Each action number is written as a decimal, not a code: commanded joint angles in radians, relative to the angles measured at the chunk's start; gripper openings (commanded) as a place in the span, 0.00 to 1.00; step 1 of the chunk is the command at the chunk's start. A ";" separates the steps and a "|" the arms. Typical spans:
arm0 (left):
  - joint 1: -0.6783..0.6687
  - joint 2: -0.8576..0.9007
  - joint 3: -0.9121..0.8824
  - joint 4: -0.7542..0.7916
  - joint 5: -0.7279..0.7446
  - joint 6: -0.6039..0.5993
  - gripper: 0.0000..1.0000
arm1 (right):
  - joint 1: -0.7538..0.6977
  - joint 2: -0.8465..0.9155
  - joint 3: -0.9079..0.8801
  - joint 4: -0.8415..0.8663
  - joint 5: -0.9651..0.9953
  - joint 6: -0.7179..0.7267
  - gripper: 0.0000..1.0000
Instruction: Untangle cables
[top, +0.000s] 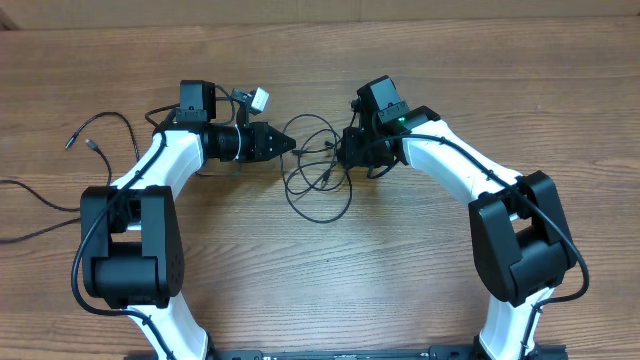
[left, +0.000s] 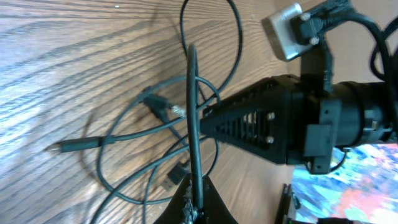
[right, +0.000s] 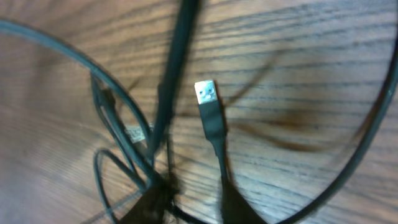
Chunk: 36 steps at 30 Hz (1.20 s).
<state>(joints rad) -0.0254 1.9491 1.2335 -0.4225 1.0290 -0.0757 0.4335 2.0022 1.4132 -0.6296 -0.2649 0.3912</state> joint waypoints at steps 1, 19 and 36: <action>0.006 0.013 0.014 -0.002 -0.069 0.009 0.04 | 0.003 0.007 0.007 0.003 0.020 0.005 0.10; 0.016 0.013 0.015 -0.032 -0.206 -0.042 0.04 | -0.003 0.008 0.006 -0.068 0.169 0.006 0.04; 0.148 0.013 0.014 -0.098 -0.335 -0.169 0.04 | -0.217 0.008 0.006 -0.411 0.489 0.031 0.04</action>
<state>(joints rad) 0.0967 1.9491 1.2335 -0.5175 0.7238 -0.2283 0.2802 2.0045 1.4174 -1.0328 0.1444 0.3969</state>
